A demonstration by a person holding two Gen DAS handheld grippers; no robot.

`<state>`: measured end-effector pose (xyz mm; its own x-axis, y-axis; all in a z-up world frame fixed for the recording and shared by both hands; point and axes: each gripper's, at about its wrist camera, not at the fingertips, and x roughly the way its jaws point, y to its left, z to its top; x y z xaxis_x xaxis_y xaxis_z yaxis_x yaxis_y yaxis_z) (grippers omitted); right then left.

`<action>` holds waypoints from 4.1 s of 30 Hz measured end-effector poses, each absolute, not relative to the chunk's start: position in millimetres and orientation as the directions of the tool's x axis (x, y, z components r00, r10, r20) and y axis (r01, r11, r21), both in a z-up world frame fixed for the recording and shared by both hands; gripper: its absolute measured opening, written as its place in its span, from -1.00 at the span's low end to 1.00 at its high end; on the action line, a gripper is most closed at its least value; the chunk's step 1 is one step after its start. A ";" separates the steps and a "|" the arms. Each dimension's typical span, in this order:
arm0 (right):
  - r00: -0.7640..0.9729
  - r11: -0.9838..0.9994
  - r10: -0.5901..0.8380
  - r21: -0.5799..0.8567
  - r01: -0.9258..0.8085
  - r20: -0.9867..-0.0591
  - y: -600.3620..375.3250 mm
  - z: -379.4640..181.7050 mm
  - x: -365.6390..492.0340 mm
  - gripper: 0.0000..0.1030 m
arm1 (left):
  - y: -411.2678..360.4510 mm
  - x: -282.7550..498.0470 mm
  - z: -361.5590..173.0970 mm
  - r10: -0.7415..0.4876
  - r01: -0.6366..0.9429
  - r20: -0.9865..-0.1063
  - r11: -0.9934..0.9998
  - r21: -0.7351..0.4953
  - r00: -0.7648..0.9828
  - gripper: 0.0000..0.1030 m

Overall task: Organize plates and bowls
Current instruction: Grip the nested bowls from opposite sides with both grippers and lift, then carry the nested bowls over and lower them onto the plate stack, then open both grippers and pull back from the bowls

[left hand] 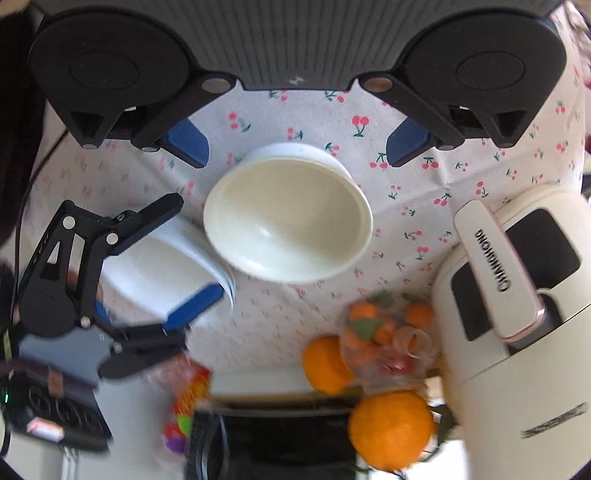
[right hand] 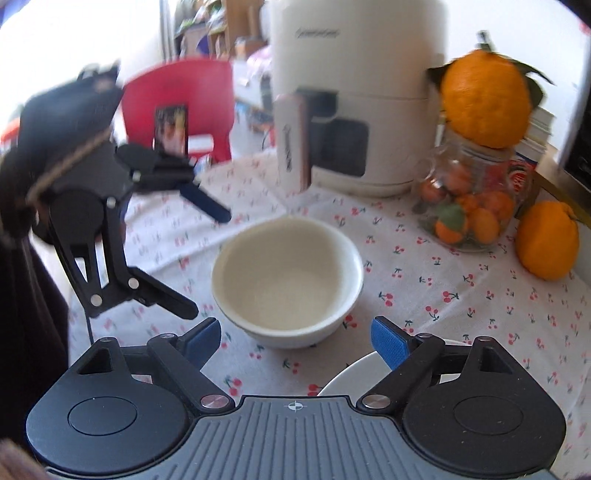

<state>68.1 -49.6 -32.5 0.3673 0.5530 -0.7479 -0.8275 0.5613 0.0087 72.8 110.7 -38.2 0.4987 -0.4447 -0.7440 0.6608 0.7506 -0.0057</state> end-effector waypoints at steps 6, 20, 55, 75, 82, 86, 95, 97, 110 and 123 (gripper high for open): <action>0.370 0.495 0.461 -0.112 -0.861 -0.807 -22.0 -53.9 66.2 0.75 | 95.1 81.0 -47.7 -0.406 0.723 -0.797 0.688 0.056 0.448 0.85; 0.367 0.461 0.429 -0.150 -0.875 -0.825 -2.0 -65.5 79.8 0.71 | 82.5 93.5 -58.0 -0.311 0.778 -0.850 0.606 0.168 0.426 0.58; 0.479 0.523 0.435 -0.220 -0.824 -0.762 -64.1 -10.7 41.0 0.71 | 30.2 58.7 -3.3 -0.374 0.831 -0.787 0.472 0.295 0.491 0.58; 0.510 0.620 0.336 -0.221 -0.753 -0.792 -145.7 -16.2 24.3 0.72 | -43.7 62.3 -17.2 -0.432 0.901 -0.805 0.338 0.273 0.406 0.58; 0.496 0.642 0.316 -0.203 -0.740 -0.809 -160.4 -25.6 28.9 0.72 | -58.0 65.3 -22.8 -0.428 0.913 -0.819 0.315 0.261 0.382 0.58; 0.488 0.651 0.307 -0.194 -0.734 -0.817 -163.9 -32.2 32.8 0.72 | -63.2 70.9 -27.0 -0.423 0.917 -0.828 0.309 0.251 0.369 0.58; 0.464 0.673 0.338 -0.135 -0.728 -0.819 -168.0 -38.1 43.3 0.73 | -65.7 80.5 -32.9 -0.408 0.919 -0.842 0.317 0.232 0.353 0.59; 0.459 0.675 0.351 -0.119 -0.728 -0.816 -168.6 -39.3 45.6 0.73 | -65.3 81.3 -32.9 -0.406 0.919 -0.842 0.319 0.233 0.354 0.60; 0.449 0.696 0.362 -0.083 -0.713 -0.817 -173.0 -43.3 49.9 0.75 | -57.8 80.0 -33.7 -0.395 0.917 -0.852 0.339 0.213 0.344 0.82; 0.507 0.764 0.379 -0.048 -0.644 -0.774 -189.1 -18.0 22.1 0.80 | -14.8 54.4 -9.0 -0.440 0.867 -0.799 0.460 0.192 0.410 0.92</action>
<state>22.1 -189.1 -18.0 0.5073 0.3792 -0.7739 -0.6437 0.7638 -0.0477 54.4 -14.8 -9.0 0.4105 -0.4397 -0.7989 0.8668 0.4600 0.1922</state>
